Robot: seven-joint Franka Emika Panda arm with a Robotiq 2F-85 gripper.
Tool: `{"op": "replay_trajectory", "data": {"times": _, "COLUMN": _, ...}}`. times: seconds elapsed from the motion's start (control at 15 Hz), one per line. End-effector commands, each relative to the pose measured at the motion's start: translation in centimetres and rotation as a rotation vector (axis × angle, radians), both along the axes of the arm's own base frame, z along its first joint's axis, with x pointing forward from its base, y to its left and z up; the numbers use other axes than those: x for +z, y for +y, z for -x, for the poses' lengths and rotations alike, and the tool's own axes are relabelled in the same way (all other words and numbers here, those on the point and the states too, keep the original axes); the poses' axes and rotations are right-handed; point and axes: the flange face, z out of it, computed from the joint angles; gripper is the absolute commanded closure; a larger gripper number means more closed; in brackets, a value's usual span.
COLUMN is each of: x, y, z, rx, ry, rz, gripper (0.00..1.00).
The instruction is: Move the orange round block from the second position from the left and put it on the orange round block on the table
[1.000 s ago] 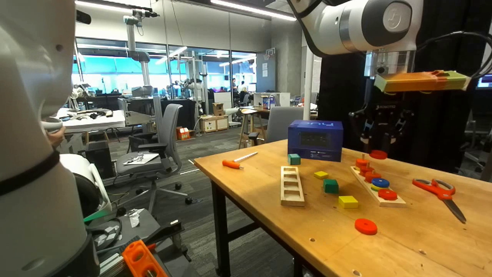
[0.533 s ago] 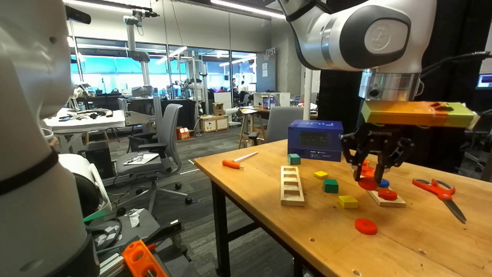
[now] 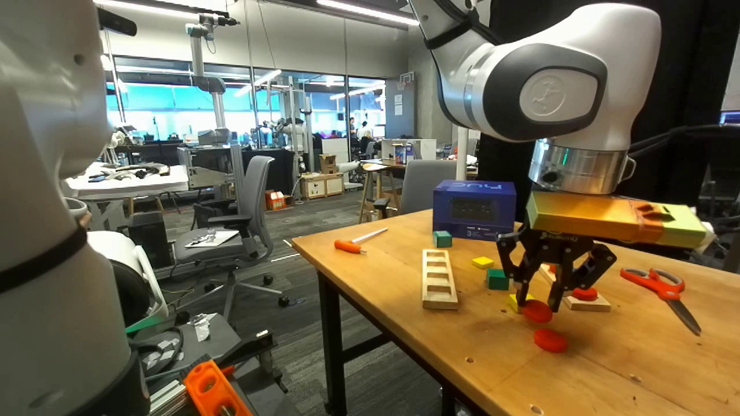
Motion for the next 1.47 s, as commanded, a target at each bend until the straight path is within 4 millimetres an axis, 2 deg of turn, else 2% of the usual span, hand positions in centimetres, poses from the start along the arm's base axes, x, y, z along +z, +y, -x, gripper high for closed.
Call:
{"op": "replay_trajectory", "data": {"times": 0.0, "x": 0.5, "y": -0.7, "z": 1.1, "rx": 0.003, "ry": -0.033, "rz": 0.005, "gripper": 0.80}}
{"op": "replay_trajectory", "data": {"times": 0.53, "x": 0.3, "y": -1.7, "z": 1.2, "rx": 0.018, "ry": -0.031, "rz": 0.013, "gripper": 0.80}}
{"op": "replay_trajectory", "data": {"times": 1.4, "x": -0.7, "y": -1.8, "z": 1.8, "rx": 0.024, "ry": -0.012, "rz": 0.008, "gripper": 0.80}}
